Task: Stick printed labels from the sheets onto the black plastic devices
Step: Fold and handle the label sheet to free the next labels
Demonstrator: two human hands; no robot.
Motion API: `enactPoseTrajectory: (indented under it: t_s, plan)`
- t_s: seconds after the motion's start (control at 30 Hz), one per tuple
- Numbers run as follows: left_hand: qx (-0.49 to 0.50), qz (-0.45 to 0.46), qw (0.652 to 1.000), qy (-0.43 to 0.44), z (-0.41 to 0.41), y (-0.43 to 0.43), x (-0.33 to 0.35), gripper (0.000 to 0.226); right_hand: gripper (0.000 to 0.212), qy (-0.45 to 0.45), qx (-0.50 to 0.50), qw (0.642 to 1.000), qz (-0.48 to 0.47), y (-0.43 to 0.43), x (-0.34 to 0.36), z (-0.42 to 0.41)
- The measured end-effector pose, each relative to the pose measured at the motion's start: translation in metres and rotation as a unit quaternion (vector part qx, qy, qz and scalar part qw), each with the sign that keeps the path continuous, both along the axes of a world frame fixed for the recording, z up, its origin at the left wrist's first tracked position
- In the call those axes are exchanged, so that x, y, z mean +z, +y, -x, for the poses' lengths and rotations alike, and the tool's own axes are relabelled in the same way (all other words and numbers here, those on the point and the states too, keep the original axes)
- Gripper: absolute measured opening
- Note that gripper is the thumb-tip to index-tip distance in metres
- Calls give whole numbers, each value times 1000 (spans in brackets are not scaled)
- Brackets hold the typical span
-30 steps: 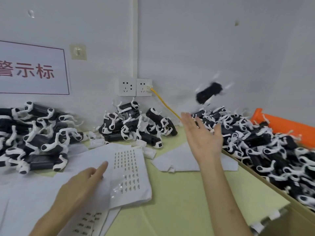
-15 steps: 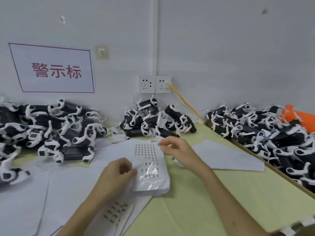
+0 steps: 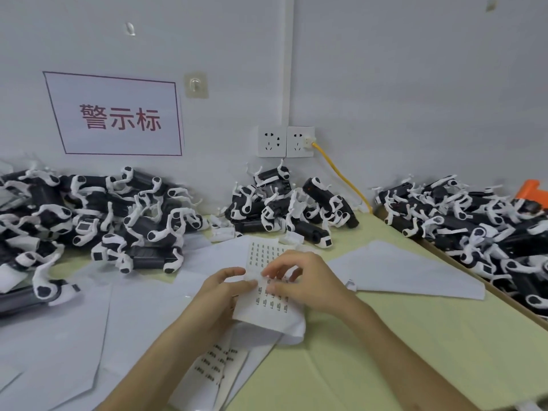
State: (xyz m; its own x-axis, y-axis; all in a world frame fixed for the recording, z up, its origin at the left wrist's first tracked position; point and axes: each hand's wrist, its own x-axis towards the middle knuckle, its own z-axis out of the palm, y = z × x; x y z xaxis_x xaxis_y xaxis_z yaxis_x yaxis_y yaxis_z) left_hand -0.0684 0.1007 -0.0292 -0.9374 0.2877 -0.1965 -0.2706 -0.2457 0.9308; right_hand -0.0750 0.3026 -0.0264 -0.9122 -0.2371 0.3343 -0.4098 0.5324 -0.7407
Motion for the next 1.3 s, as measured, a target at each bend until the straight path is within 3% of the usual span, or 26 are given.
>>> enactPoseTrajectory:
  t_s: [0.3,0.5,0.8,0.97,1.03,1.1,1.17,1.3]
  plan:
    - [22,16,999,35,0,2,-1,37,24,15,-37,999,8,-3,-2,1]
    - [58,9,998,36,0,4,-3,19,22,14,-49,999,13,-6,-5,-1]
    - [82,23,995,55,2,2,-3,19,21,68,-18,997,10,-9,0,-7]
    - [104,149,976,117,1,2,-3,36,32,20,28,993,116,-9,9,-10]
    - [120,224,950,179,-1,4,-4,43,33,0,45,987,151,-6,11,-9]
    - [141,271,919,249,-2,4,-2,35,34,-12,57,984,168,-4,12,-9]
    - [132,231,922,283,-3,3,2,20,35,-21,59,981,184,-3,11,-8]
    - [56,125,952,273,-4,5,8,15,33,-31,60,977,201,-3,12,-8]
